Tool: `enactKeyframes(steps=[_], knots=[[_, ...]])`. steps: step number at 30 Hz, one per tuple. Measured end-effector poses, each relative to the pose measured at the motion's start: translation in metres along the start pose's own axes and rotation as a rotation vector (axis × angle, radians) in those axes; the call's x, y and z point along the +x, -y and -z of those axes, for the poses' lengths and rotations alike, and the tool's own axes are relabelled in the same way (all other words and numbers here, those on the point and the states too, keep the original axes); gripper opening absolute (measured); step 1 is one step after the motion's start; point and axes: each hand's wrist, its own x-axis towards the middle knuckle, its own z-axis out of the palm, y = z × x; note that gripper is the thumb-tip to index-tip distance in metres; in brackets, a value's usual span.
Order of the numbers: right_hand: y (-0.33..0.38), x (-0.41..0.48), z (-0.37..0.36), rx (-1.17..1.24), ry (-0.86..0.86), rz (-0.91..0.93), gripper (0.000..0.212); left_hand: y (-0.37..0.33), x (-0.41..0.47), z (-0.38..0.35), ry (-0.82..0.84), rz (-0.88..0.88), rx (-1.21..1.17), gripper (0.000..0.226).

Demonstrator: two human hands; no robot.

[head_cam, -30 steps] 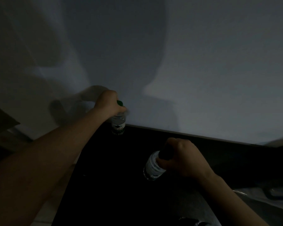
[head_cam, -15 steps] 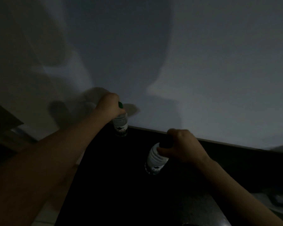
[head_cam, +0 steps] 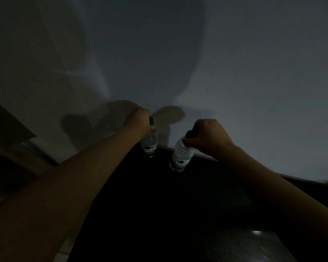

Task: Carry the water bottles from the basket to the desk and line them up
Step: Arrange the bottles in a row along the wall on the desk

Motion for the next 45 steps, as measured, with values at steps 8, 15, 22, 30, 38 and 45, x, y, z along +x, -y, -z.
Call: enactKeyframes(steps=[8,15,22,30,38,45], knots=[[0.012,0.033,-0.014,-0.017,0.044,-0.045,0.035,0.002,0.002,-0.003,0.017,0.007,-0.047,0.038],[0.018,0.049,-0.026,-0.022,0.051,-0.05,0.034,0.0,0.002,-0.003,0.029,-0.01,-0.029,0.033],[0.019,0.055,-0.035,-0.023,0.065,-0.085,0.04,-0.001,0.005,0.0,0.071,-0.036,-0.015,0.024],[0.019,0.055,-0.036,-0.02,0.062,-0.11,0.045,-0.001,0.008,0.001,0.075,-0.055,-0.029,0.03],[0.018,0.047,-0.04,-0.004,0.038,-0.148,0.043,-0.001,0.006,-0.001,0.059,-0.052,-0.022,0.038],[0.019,0.04,-0.036,-0.034,0.053,-0.123,0.037,-0.003,0.005,0.001,0.08,-0.054,0.034,0.04]])
